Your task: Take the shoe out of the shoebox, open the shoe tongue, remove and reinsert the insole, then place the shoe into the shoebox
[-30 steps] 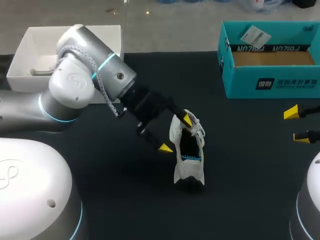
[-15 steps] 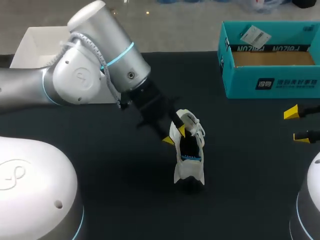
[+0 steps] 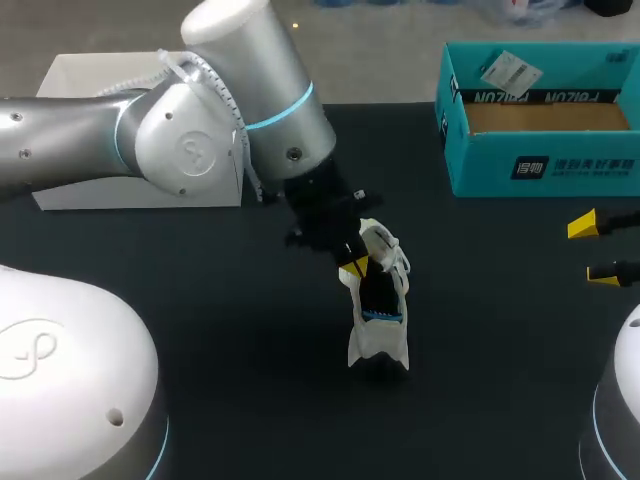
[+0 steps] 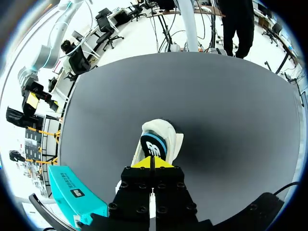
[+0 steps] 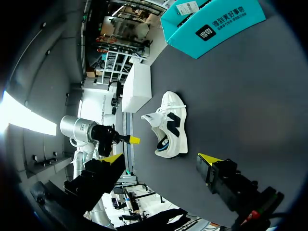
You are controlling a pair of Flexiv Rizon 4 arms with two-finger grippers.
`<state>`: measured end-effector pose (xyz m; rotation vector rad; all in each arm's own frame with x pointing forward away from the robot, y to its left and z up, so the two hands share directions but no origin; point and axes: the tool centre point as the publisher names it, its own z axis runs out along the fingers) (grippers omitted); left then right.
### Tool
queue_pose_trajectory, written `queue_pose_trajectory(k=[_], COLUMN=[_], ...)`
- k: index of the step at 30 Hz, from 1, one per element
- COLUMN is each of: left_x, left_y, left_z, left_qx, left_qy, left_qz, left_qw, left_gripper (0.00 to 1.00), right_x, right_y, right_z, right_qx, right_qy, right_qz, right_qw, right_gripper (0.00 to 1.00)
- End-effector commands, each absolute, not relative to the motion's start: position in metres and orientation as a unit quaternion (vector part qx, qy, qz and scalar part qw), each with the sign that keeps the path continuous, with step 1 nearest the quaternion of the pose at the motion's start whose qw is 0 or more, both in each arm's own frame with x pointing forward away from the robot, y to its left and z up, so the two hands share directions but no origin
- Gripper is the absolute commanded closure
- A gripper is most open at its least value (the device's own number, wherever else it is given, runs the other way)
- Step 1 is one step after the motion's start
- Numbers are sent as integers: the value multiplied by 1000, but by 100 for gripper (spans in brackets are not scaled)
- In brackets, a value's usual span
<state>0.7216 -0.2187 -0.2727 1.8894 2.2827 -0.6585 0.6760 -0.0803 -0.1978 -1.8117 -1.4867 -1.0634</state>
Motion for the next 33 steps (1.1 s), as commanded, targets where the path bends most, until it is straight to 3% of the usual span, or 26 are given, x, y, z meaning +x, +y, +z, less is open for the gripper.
queue_pose_trajectory(k=[1, 12, 33], left_x=[728, 731, 708], left_y=[-242, -256, -254], left_z=[-293, -326, -346], left_qx=[629, 684, 666], left_qy=[743, 668, 676], left_qz=[-230, -276, -263], left_qw=[17, -101, -176], left_gripper=[100, 100, 100], right_x=[675, 675, 675], right_y=[-80, -80, -80], right_z=[-198, -198, -198], right_qx=[-677, -677, -677], right_qy=[-554, -554, -554], right_qz=[-396, -396, -396], right_qw=[279, 279, 279], right_gripper=[0, 0, 0])
